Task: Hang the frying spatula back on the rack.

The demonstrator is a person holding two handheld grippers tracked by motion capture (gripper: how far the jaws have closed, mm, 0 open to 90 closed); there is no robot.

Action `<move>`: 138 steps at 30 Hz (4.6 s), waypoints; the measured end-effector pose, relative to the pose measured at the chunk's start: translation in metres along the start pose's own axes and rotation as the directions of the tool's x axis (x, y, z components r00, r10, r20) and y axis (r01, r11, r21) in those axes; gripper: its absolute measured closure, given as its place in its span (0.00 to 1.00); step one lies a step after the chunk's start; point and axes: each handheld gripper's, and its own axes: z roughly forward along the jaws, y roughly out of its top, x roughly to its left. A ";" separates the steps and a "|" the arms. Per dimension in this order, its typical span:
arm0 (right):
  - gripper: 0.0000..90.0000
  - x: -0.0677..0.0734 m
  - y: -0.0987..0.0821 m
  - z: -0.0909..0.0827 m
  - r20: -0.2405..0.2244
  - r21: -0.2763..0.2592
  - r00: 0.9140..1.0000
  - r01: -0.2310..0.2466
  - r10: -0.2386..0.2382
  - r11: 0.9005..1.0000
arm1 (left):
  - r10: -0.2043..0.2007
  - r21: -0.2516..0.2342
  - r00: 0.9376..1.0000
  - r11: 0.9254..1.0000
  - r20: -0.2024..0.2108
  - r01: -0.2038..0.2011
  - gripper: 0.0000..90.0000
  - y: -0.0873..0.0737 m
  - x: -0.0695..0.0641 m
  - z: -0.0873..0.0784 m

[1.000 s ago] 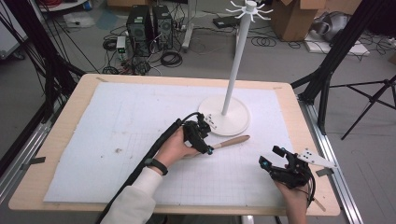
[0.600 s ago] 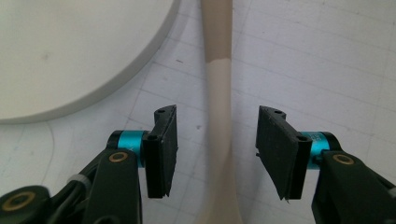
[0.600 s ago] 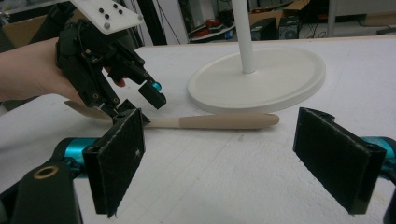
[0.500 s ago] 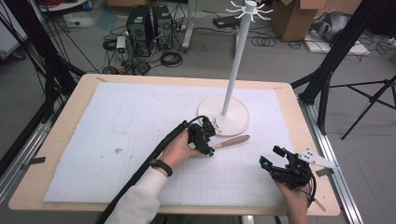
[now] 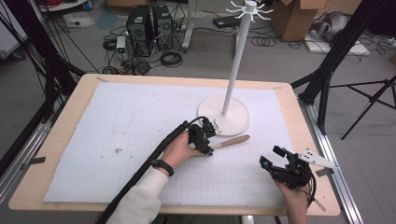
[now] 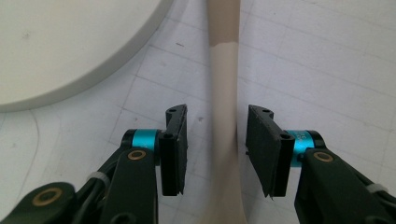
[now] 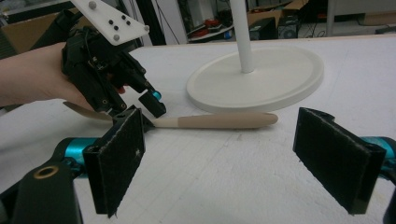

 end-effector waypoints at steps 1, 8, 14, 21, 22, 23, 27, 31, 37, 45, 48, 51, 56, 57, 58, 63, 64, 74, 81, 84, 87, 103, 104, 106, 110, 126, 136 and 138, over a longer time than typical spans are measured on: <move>0.17 0.000 0.000 0.000 0.000 0.000 1.000 -0.002 0.002 1.000 | -0.001 0.000 1.000 1.000 0.000 0.001 0.65 0.000 0.000 0.000; 0.17 0.000 0.000 0.001 0.000 0.005 1.000 -0.001 0.001 1.000 | -0.001 -0.003 1.000 1.000 -0.004 0.001 0.68 0.001 0.000 0.001; 0.17 0.000 -0.001 0.001 0.003 0.004 1.000 -0.002 0.002 1.000 | 0.005 0.001 1.000 1.000 -0.007 -0.005 0.71 0.002 -0.001 0.001; 0.17 0.000 -0.001 0.002 0.001 0.003 1.000 -0.002 0.002 1.000 | 0.012 0.007 1.000 1.000 0.006 -0.012 0.81 0.003 -0.002 0.001; 0.17 0.000 -0.001 0.002 0.001 0.003 1.000 -0.002 0.002 1.000 | 0.013 0.008 1.000 1.000 0.010 -0.013 0.81 0.003 -0.002 0.001; 0.17 -0.001 -0.001 0.002 0.001 0.004 1.000 0.000 0.000 1.000 | 0.014 0.009 1.000 1.000 0.014 -0.014 0.84 0.003 -0.001 0.001; 0.17 0.000 -0.001 0.002 0.000 0.006 1.000 -0.004 0.004 1.000 | 0.013 0.015 1.000 1.000 0.014 -0.013 0.85 0.004 -0.002 0.001; 0.17 0.000 -0.001 0.002 0.000 0.006 1.000 -0.001 0.001 1.000 | 0.016 0.016 1.000 1.000 0.014 -0.016 0.86 0.004 -0.002 0.001; 0.17 -0.001 -0.001 0.002 0.001 0.007 1.000 -0.004 0.004 1.000 | 0.030 0.016 1.000 0.999 0.009 -0.030 0.86 0.004 -0.003 0.001; 0.17 -0.001 -0.001 0.002 0.002 0.008 1.000 -0.004 0.004 1.000 | 0.050 0.017 0.999 0.999 0.002 -0.050 0.86 0.003 -0.003 -0.003; 0.17 -0.001 -0.002 0.002 0.002 0.009 1.000 -0.006 0.006 1.000 | 0.040 -0.008 0.999 0.999 0.010 -0.040 0.86 0.001 -0.001 -0.010; 0.17 -0.001 -0.002 0.003 0.003 0.011 1.000 -0.001 0.001 1.000 | 0.041 -0.029 0.999 0.999 0.007 -0.041 0.86 0.000 0.000 -0.018; 0.17 0.000 -0.002 0.005 0.002 0.017 1.000 -0.001 0.001 1.000 | 0.041 -0.072 0.999 0.997 0.009 -0.041 0.86 -0.003 0.001 -0.030; 0.17 0.001 -0.002 0.006 0.000 0.015 1.000 0.001 -0.001 1.000 | 0.040 -0.080 0.999 0.996 0.008 -0.039 0.86 -0.004 0.000 -0.033; 0.17 0.001 -0.002 0.006 0.000 0.015 1.000 0.001 -0.001 1.000 | 0.040 -0.088 0.999 0.995 0.011 -0.039 0.86 -0.005 0.001 -0.035; 0.17 0.002 -0.002 0.007 -0.001 0.017 1.000 0.002 -0.002 1.000 | 0.041 -0.142 0.999 0.989 0.006 -0.039 0.86 -0.011 0.000 -0.052; 0.17 0.002 -0.002 0.007 -0.001 0.016 1.000 0.002 -0.002 1.000 | 0.040 -0.152 0.999 0.988 0.004 -0.039 0.86 -0.012 0.000 -0.057; 0.17 0.009 -0.001 0.013 -0.011 0.022 1.000 0.018 -0.018 1.000 | 0.027 -0.333 0.999 0.942 -0.041 -0.039 0.86 -0.037 -0.007 -0.104; 0.17 0.015 0.000 0.020 -0.022 0.030 0.999 0.029 -0.029 0.999 | -0.031 -0.475 0.994 0.880 -0.109 -0.025 0.86 -0.062 -0.011 -0.129; 0.17 0.017 0.000 0.023 -0.027 0.035 0.999 0.031 -0.030 0.999 | -0.054 -0.540 0.991 0.841 -0.125 -0.022 0.86 -0.072 -0.013 -0.137; 0.17 0.020 0.000 0.028 -0.032 0.039 0.999 0.037 -0.036 0.999 | -0.078 -0.589 0.989 0.808 -0.129 -0.013 0.86 -0.079 -0.014 -0.143; 0.20 0.055 0.030 0.048 -0.157 -0.066 0.988 -0.005 -0.006 0.998 | -0.149 -0.677 0.959 0.734 -0.240 -0.055 0.86 -0.103 -0.034 -0.153; 0.21 0.059 0.033 0.050 -0.164 -0.072 0.986 -0.008 -0.004 0.997 | -0.158 -0.683 0.958 0.729 -0.240 -0.051 0.86 -0.105 -0.035 -0.152; 0.22 0.067 0.041 0.055 -0.183 -0.089 0.983 -0.009 -0.007 0.996 | -0.163 -0.688 0.957 0.724 -0.241 -0.050 0.86 -0.107 -0.037 -0.151; 0.27 0.082 0.057 0.064 -0.207 -0.118 0.978 -0.020 -0.005 0.993 | -0.164 -0.686 0.953 0.725 -0.256 -0.059 0.86 -0.109 -0.041 -0.148; 0.33 0.139 0.114 0.103 -0.239 -0.128 0.969 0.040 -0.070 0.991 | -0.171 -0.739 0.955 0.671 -0.242 -0.067 0.86 -0.114 -0.054 -0.149; 0.38 0.153 0.120 0.120 -0.224 -0.119 0.974 0.004 -0.031 0.993 | -0.162 -0.759 0.960 0.647 -0.227 -0.070 0.86 -0.111 -0.059 -0.148; 0.40 0.153 0.120 0.122 -0.232 -0.122 0.973 -0.014 -0.015 0.992 | -0.159 -0.759 0.961 0.647 -0.228 -0.073 0.86 -0.111 -0.060 -0.148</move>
